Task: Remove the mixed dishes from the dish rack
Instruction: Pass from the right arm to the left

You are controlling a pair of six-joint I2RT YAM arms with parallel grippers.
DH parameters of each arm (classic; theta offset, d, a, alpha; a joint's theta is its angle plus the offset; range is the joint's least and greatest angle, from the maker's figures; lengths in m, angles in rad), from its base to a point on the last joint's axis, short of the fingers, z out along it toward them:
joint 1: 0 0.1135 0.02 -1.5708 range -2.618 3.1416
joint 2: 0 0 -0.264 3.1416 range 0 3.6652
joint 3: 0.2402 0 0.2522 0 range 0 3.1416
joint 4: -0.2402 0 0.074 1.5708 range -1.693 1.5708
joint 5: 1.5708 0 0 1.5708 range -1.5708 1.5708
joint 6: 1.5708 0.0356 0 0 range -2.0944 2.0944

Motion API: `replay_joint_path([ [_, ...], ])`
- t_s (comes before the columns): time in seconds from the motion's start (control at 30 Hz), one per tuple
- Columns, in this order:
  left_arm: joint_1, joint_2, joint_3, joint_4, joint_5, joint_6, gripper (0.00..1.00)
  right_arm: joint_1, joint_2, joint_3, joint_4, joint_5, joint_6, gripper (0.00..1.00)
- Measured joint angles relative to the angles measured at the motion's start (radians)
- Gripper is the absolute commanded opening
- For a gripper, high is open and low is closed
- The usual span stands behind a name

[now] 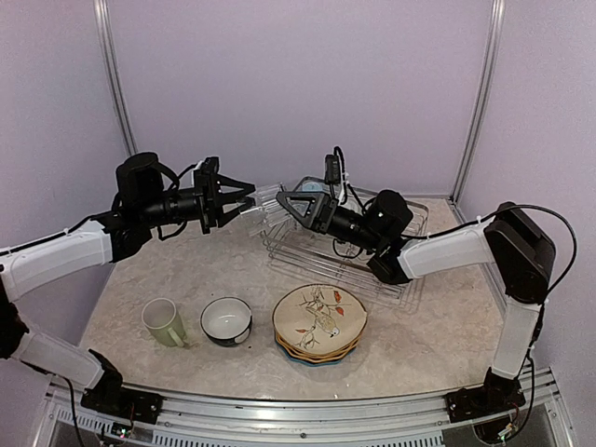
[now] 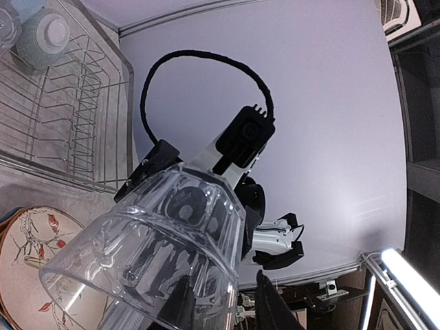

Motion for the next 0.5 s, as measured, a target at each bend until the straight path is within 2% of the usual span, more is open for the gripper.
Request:
replay_joint_path([
  [0.13,0.001,0.003,0.000,0.010,0.001,-0.013,0.15,0.000,0.004,0.000,0.006,0.000,0.008,0.00],
  [0.2,0.002,0.003,0.000,0.009,0.001,-0.015,0.08,0.000,0.005,0.000,0.010,0.000,0.010,0.06],
  [0.23,0.002,0.003,0.000,0.008,0.001,-0.017,0.01,0.000,0.006,0.000,0.011,0.000,0.010,0.13],
  [0.27,0.003,0.003,0.000,0.011,0.000,-0.021,0.00,0.000,0.007,0.000,0.010,-0.002,0.010,0.21],
  [0.5,0.017,-0.008,0.006,-0.024,0.016,0.001,0.00,0.000,0.018,0.001,-0.011,-0.020,0.009,0.87],
])
